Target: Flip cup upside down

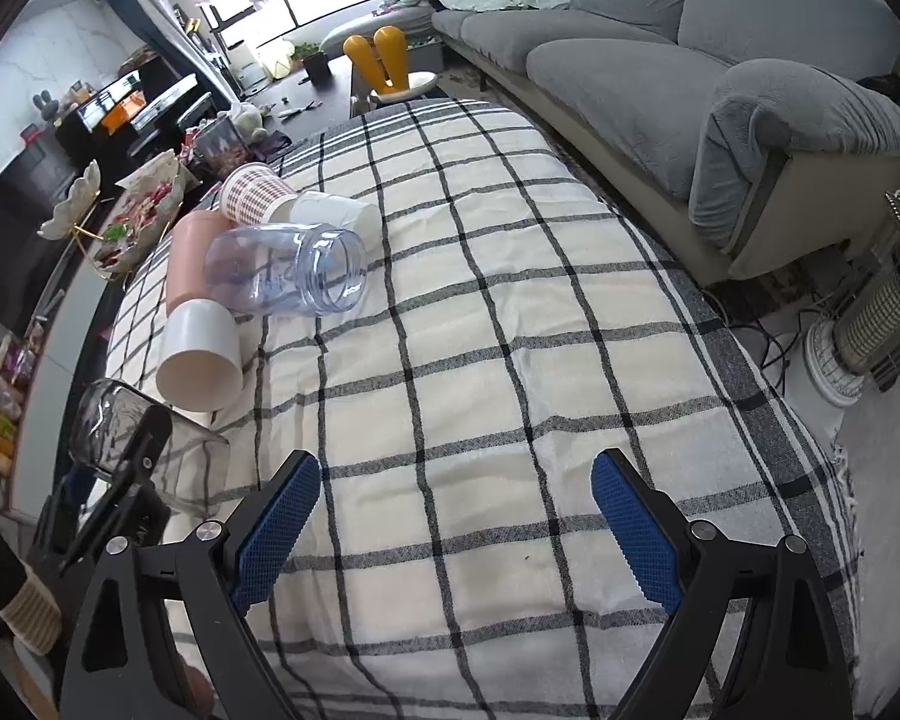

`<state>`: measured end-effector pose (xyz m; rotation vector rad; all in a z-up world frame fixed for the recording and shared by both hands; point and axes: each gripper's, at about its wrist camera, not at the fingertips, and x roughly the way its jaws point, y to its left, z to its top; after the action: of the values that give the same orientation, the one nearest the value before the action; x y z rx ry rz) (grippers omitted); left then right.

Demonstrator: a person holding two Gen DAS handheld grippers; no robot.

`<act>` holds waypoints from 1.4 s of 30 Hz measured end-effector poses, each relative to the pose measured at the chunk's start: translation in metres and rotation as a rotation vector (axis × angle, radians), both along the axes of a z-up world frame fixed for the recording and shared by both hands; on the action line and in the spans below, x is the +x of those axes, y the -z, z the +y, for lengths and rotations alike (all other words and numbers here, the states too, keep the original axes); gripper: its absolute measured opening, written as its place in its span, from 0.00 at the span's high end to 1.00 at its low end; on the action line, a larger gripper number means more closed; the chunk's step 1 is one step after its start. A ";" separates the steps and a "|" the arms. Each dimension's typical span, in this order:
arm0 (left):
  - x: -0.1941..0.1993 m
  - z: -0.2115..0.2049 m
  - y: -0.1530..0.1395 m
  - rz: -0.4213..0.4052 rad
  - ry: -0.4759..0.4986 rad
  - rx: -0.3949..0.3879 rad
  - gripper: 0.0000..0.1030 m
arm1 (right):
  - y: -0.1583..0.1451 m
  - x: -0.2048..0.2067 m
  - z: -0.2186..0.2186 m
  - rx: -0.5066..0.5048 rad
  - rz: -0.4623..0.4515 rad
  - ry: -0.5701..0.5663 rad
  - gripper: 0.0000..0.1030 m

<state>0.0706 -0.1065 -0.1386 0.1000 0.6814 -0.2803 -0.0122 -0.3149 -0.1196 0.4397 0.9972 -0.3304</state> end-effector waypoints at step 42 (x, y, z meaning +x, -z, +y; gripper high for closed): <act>-0.042 0.072 -0.067 0.157 -0.106 0.001 0.11 | -0.073 -0.014 0.060 -0.132 -0.254 -0.134 0.10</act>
<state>0.0282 -0.0341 -0.0717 0.0429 0.8398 -0.1867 -0.0263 -0.2547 -0.0467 0.2851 0.7473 -0.2118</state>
